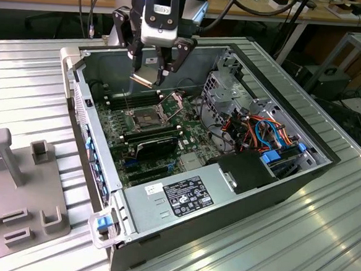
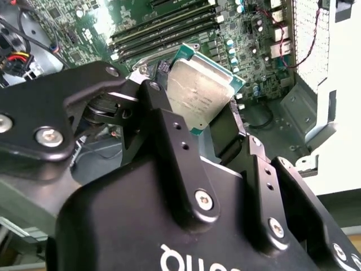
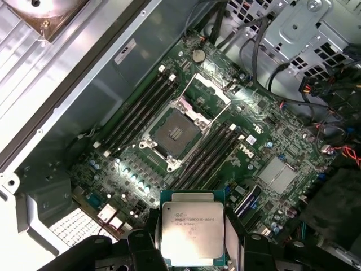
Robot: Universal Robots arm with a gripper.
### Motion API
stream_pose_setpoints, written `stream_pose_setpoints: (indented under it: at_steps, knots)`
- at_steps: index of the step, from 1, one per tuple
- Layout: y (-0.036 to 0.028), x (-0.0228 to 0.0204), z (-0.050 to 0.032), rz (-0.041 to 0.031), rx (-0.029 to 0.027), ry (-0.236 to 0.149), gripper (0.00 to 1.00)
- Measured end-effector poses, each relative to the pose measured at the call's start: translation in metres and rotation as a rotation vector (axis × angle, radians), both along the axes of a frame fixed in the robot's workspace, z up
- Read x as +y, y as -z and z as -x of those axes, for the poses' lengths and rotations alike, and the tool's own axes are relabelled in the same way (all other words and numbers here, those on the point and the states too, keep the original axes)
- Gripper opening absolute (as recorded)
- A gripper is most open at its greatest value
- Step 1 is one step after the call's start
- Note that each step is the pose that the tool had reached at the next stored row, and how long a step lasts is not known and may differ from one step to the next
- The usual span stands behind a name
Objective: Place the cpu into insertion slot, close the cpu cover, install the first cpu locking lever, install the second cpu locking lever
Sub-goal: 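Place the cpu into insertion slot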
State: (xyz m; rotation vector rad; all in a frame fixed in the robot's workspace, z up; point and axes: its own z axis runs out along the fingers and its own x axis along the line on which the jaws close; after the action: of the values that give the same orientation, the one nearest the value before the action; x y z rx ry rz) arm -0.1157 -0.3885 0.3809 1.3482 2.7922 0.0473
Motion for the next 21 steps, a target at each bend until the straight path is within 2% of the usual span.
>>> stream_pose_setpoints:
  at_steps: [5, 10, 16, 18, 21]
  knots:
    - [0.0014, 0.0006, -0.0008, 0.0002, 0.0002, 0.062, 0.55]
    - [0.0036, 0.0057, -0.0043, -0.0001, -0.0001, 0.066, 0.55]
    - [0.0068, 0.0089, -0.0089, 0.0001, 0.0000, 0.074, 0.55]
    - [0.0075, 0.0091, -0.0101, -0.0001, -0.0001, 0.090, 0.55]
    - [0.0088, 0.0092, -0.0106, 0.0000, 0.0000, 0.134, 0.55]
